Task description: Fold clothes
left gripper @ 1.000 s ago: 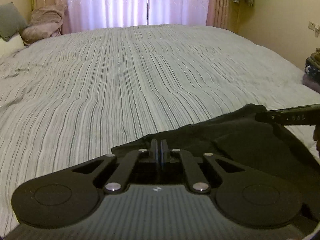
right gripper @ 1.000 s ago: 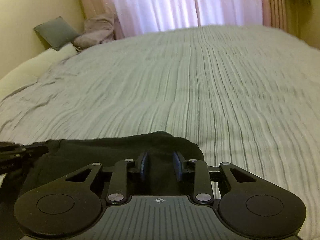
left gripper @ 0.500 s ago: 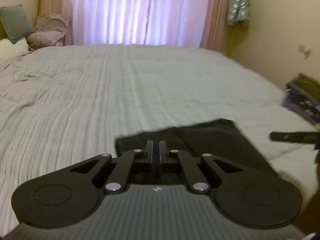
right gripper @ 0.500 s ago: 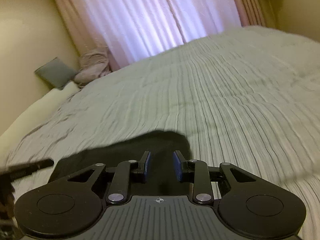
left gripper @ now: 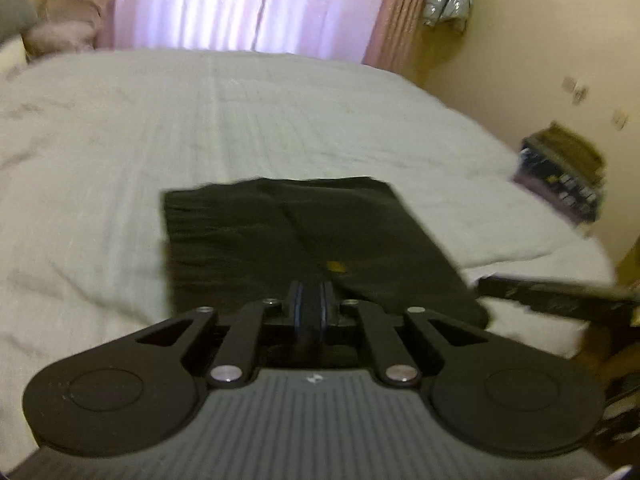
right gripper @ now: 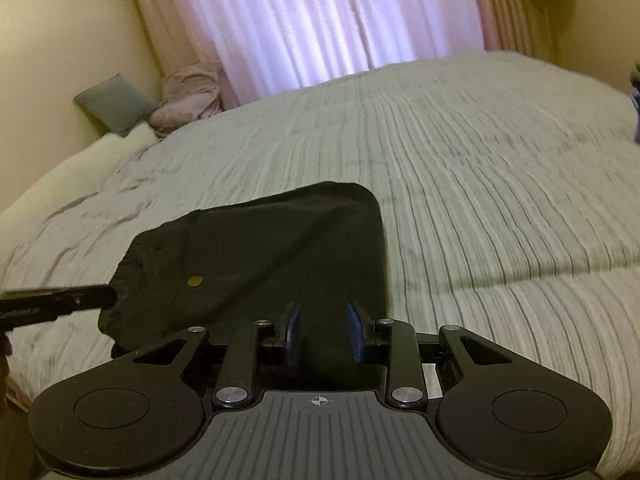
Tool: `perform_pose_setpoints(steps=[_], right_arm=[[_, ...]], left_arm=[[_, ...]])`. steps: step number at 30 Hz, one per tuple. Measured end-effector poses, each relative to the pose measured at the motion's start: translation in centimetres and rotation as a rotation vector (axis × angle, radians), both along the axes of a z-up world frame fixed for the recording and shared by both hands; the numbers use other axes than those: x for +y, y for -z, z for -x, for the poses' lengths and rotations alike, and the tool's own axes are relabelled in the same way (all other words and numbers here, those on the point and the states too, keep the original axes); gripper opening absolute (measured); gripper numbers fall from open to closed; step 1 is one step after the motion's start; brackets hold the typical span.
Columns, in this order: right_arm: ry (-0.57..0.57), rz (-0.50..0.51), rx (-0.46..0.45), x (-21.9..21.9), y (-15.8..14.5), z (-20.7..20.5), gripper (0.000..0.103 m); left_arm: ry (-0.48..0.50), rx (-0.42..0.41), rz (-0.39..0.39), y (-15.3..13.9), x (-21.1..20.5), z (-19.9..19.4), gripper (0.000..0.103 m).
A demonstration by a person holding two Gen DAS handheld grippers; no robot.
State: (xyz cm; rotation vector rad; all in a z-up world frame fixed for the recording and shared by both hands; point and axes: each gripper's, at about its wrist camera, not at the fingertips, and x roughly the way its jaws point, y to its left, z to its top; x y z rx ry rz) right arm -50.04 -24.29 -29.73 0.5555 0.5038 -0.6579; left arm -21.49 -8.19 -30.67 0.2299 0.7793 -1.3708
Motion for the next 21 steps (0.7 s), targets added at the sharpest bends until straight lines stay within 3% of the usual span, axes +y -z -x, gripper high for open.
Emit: perform_pose_setpoints(steps=[7, 13, 14, 15, 21], right_arm=[[0.065, -0.092, -0.014, -1.2, 1.3, 1.8, 0.03], [0.081, -0.163, -0.064, -1.8, 1.8, 2.2, 0.03], [0.086, -0.173, -0.071, -1.7, 1.9, 2.3, 0.03], [0.092, -0.183, -0.079, -1.7, 2.1, 2.4, 0.03], [0.098, -0.206, -0.065, -1.6, 2.3, 2.1, 0.03]], left_arm=[[-0.022, 0.339, 0.007, 2.5, -1.7, -1.8, 0.016], [-0.092, 0.498, -0.007, 5.5, -4.1, -3.3, 0.014], [-0.097, 0.485, -0.004, 5.6, -4.3, -3.3, 0.012], [-0.103, 0.456, -0.002, 5.7, -4.5, -3.3, 0.0], [-0.067, 0.241, 0.029, 5.6, -4.0, -1.8, 0.003]])
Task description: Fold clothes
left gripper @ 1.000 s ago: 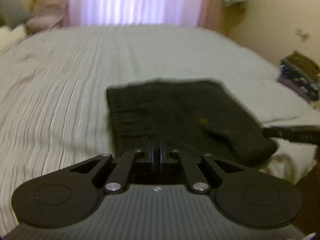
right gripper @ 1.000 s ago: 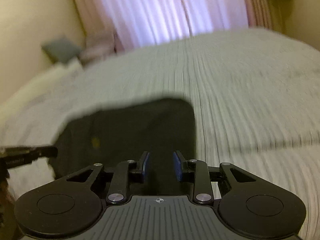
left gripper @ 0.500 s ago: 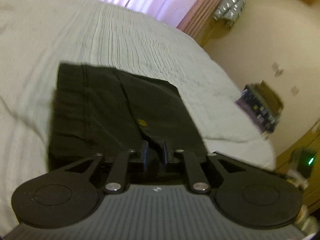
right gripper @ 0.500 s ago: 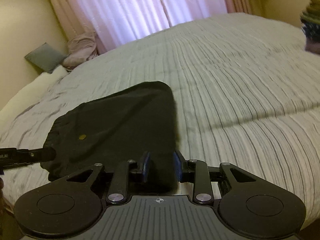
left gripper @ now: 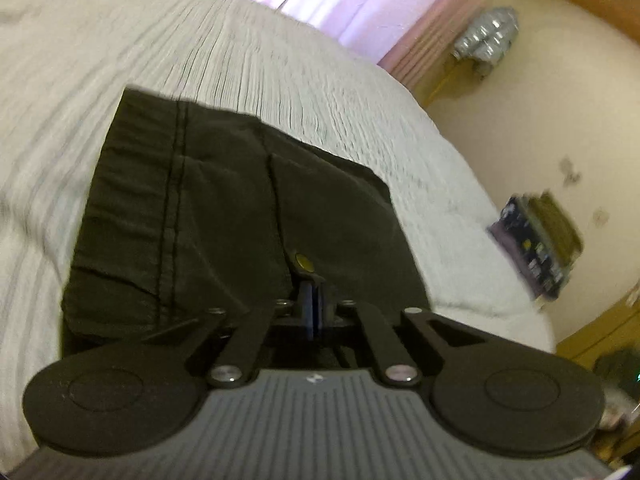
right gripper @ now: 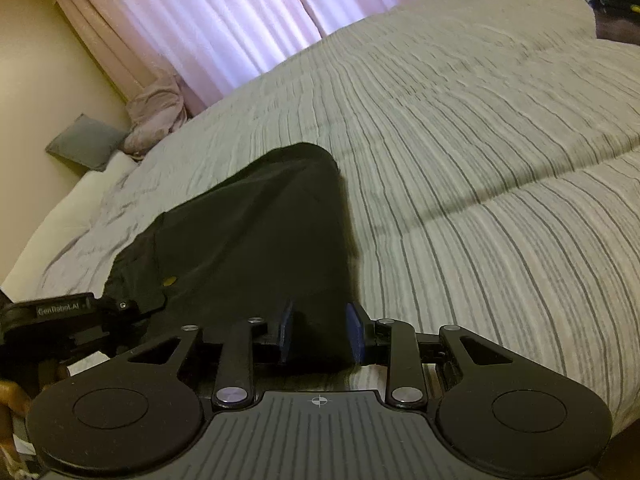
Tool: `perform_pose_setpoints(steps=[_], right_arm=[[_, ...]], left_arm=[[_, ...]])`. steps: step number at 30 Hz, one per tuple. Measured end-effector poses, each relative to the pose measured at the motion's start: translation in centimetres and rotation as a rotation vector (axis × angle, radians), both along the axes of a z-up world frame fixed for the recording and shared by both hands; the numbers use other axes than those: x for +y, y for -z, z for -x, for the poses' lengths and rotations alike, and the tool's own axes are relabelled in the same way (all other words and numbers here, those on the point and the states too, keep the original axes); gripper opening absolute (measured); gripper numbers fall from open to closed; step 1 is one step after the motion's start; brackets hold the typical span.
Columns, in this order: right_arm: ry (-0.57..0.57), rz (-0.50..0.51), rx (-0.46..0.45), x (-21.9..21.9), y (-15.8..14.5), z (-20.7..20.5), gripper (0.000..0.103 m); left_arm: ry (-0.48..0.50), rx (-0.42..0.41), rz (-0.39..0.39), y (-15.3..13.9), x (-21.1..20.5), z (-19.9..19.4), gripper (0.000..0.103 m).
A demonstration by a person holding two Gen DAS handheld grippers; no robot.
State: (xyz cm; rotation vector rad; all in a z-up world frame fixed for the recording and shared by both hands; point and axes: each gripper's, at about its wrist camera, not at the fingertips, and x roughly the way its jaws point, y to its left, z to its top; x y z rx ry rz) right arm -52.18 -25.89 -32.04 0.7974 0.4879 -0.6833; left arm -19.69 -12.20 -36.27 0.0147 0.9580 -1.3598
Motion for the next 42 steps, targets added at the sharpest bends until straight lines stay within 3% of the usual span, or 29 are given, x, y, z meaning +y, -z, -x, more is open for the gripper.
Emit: perform_pose_setpoints(steps=[2, 5, 13, 16, 18, 27, 31, 38, 40, 42], right_arm=[[-0.001, -0.007, 0.014, -0.1, 0.1, -0.2, 0.03], [0.0, -0.014, 0.026, -0.3, -0.2, -0.3, 0.03], [-0.007, 0.017, 0.07, -0.9, -0.9, -2.1, 0.03], [-0.001, 0.014, 0.075, -1.0, -0.8, -2.3, 0.03], [-0.003, 0.012, 0.073, -1.2, -0.9, -2.3, 0.03], [-0.004, -0.003, 0.068, -2.1, -0.1, -2.1, 0.03], [0.008, 0.037, 0.047, -1.6, -1.0, -1.3, 0.03], [-0.015, 0.084, 0.085, 0.2, -0.5, -2.3, 0.03], [0.005, 0.079, 0.065, 0.6, -1.2, -1.7, 0.03], [-0.005, 0.158, 0.087, 1.7, -2.2, -1.6, 0.03]], left_arm=[[0.011, -0.02, 0.01, 0.2, 0.5, 0.5, 0.003], [0.007, 0.023, 0.016, -0.2, 1.5, 0.1, 0.003], [-0.037, 0.21, 0.01, 0.2, 0.1, -1.0, 0.013], [-0.046, 0.241, 0.007, 0.6, -0.5, -0.9, 0.011], [-0.036, 0.207, -0.009, 0.5, -0.7, -0.6, 0.001], [-0.027, 0.035, -0.006, -0.5, 1.4, 0.3, 0.004], [-0.087, -0.187, -0.006, -3.2, 3.3, 0.2, 0.002], [-0.171, -0.188, -0.076, -3.1, 5.2, -1.6, 0.001], [-0.177, -0.232, -0.088, -4.0, 5.8, -1.0, 0.002], [-0.174, -0.288, -0.119, -4.2, 6.2, -0.2, 0.003]])
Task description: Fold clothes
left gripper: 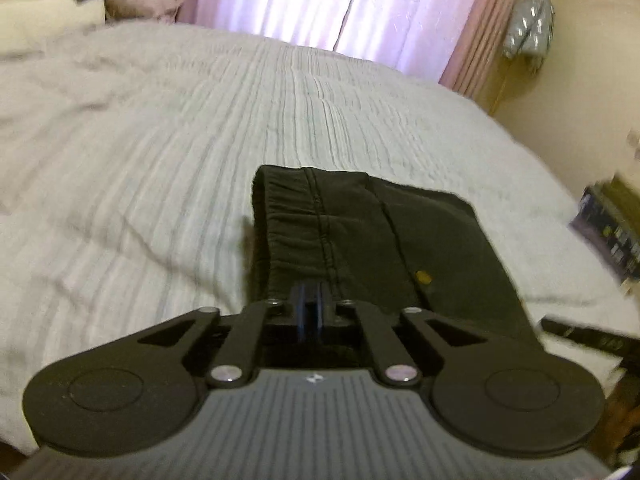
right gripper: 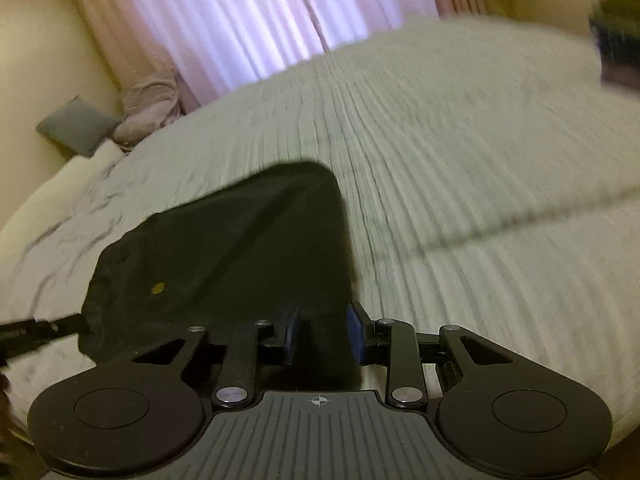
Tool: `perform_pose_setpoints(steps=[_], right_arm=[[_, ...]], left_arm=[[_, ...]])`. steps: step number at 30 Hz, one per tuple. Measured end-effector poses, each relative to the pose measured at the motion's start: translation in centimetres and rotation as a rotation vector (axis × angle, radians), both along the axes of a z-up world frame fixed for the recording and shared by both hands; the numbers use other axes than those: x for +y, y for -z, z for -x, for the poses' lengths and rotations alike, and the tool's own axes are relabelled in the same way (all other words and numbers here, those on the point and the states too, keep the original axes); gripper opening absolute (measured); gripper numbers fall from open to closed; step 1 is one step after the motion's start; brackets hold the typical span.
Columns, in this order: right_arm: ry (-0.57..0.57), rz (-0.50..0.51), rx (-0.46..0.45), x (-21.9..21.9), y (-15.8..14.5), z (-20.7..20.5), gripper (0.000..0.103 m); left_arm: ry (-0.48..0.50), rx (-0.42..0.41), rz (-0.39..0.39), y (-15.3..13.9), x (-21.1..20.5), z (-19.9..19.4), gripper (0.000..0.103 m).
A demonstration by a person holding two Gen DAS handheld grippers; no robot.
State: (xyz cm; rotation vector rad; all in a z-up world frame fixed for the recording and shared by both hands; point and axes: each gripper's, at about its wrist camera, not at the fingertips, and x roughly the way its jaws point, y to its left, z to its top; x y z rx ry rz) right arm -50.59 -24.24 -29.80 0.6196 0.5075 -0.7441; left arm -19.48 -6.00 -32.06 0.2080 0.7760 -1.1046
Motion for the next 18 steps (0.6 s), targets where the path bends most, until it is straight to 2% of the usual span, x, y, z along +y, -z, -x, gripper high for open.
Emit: perform_pose_setpoints(steps=[3, 8, 13, 18], right_arm=[[-0.041, 0.039, 0.061, 1.0, 0.0, -0.7, 0.03], [-0.023, 0.024, 0.05, 2.1, -0.1, -0.2, 0.03], [-0.014, 0.031, 0.048, 3.3, -0.8, 0.2, 0.03], [-0.008, 0.049, 0.045, 4.7, -1.6, 0.7, 0.03]], left_arm=[[-0.026, -0.023, -0.048, 0.4, 0.3, 0.7, 0.003], [-0.031, -0.06, -0.071, -0.8, 1.5, 1.5, 0.004], [-0.026, -0.064, -0.058, -1.5, 2.5, 2.0, 0.004], [0.008, -0.072, -0.004, -2.2, 3.8, 2.8, 0.004]])
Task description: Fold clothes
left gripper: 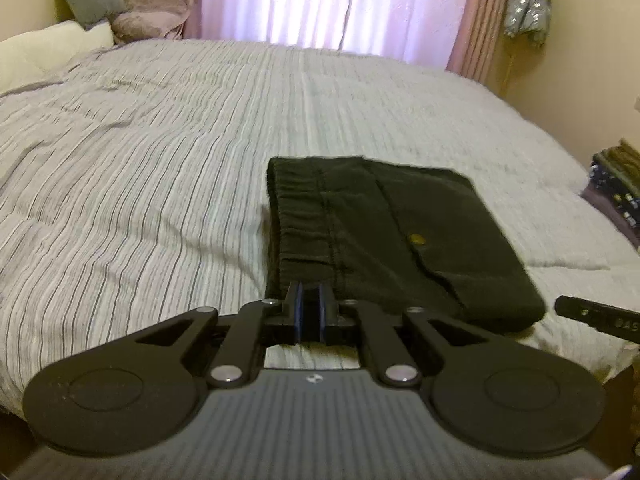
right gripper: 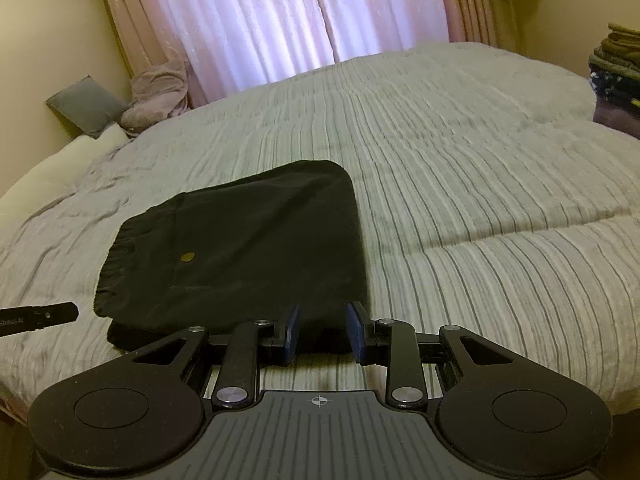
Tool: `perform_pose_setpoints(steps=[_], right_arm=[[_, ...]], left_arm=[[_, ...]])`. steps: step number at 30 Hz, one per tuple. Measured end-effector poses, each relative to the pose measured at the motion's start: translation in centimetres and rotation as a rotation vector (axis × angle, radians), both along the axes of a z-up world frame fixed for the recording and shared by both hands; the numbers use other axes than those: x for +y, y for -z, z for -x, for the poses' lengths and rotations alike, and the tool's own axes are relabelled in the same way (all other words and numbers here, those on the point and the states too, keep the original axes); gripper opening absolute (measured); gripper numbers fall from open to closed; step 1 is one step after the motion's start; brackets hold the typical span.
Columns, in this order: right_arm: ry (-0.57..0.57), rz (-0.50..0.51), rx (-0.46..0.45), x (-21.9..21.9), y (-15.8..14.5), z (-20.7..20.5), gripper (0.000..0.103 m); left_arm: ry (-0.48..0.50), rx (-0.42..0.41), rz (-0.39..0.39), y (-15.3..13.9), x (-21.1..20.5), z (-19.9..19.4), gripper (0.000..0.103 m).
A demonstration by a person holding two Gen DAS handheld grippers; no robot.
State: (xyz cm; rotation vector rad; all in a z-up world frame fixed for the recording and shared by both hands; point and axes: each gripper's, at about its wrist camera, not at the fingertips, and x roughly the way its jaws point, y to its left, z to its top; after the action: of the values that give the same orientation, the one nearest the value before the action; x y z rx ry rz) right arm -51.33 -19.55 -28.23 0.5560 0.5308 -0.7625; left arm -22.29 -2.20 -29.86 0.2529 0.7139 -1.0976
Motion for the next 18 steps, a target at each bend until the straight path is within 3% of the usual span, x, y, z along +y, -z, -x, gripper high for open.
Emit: perform_pose_setpoints(steps=[5, 9, 13, 18], right_arm=[[0.016, 0.041, -0.012, 0.9, -0.7, -0.2, 0.03], [0.023, 0.078, -0.021, 0.7, -0.7, -1.1, 0.03], [0.018, 0.077, 0.002, -0.1, 1.4, -3.1, 0.03], [0.008, 0.161, -0.001, -0.1, 6.3, -5.3, 0.03]], left_arm=[[0.078, -0.037, 0.093, -0.7, 0.3, 0.1, 0.004], [0.119, -0.078, 0.1, 0.4, -1.4, -1.0, 0.004], [0.118, -0.054, 0.021, 4.5, -3.9, -3.5, 0.004], [0.131, 0.038, 0.119, 7.5, -3.7, -6.1, 0.007]])
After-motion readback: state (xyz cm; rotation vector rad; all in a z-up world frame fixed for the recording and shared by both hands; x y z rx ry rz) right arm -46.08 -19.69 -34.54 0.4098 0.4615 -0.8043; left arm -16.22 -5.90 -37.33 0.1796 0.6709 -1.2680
